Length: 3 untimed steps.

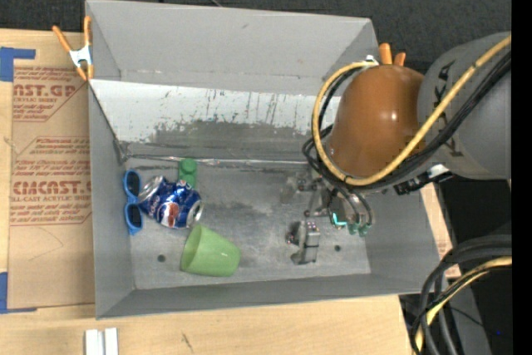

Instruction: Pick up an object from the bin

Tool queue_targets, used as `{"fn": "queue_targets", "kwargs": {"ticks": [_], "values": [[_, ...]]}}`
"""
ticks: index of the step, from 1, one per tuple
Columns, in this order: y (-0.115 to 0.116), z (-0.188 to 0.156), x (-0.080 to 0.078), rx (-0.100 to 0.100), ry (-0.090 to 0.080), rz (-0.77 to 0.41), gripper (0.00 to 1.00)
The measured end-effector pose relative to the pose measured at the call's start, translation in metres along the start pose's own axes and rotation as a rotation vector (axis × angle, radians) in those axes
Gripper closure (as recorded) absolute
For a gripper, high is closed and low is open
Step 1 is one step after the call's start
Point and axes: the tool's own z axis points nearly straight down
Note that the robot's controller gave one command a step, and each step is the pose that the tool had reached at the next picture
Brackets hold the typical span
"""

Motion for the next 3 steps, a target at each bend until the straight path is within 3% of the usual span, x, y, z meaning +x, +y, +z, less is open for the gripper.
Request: {"fn": "queue_targets", "kwargs": {"ticks": [1, 2, 3], "values": [[-0.072, 0.115, 0.001, 0.002, -0.018, -0.193, 0.00], [-0.074, 0.082, -0.013, 0.002, -0.011, -0.163, 0.00], [-0.074, 0.084, 0.000, -0.001, -0.006, 0.132, 0.00]]}}
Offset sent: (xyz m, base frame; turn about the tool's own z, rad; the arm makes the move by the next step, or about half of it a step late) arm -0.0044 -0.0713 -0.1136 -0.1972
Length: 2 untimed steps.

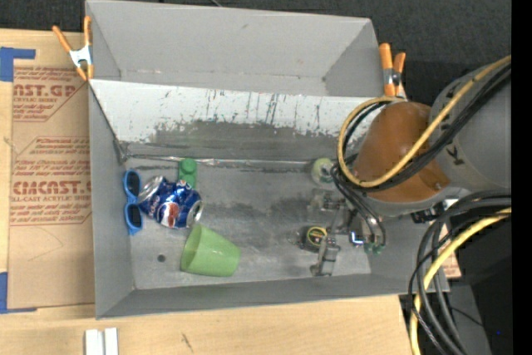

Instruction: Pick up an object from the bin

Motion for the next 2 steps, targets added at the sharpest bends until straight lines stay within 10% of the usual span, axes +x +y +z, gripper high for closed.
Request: {"fn": "queue_targets", "kwargs": {"ticks": [2], "values": [[-0.0049, 0.0310, -0.0089, 0.000, 0.002, 0.127, 0.00]]}}
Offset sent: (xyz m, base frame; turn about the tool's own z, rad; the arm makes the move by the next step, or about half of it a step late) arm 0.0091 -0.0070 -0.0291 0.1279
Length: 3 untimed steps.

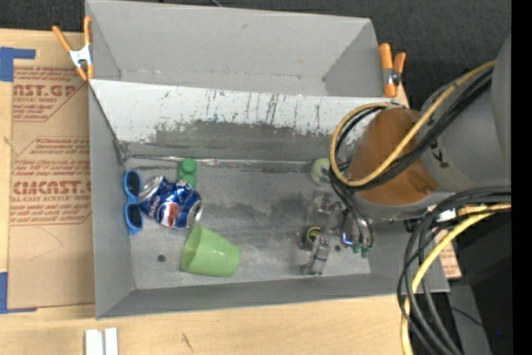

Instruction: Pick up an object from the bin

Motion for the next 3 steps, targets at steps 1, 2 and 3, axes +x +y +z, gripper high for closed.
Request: {"fn": "queue_targets", "kwargs": {"ticks": [1, 2, 3], "values": [[0.000, -0.001, -0.001, -0.001, -0.003, 0.000, 1.00], [0.001, -0.051, -0.002, -0.001, -0.008, -0.002, 1.00], [0.002, -0.131, -0.003, -0.001, -0.012, -0.003, 1.00]]}}
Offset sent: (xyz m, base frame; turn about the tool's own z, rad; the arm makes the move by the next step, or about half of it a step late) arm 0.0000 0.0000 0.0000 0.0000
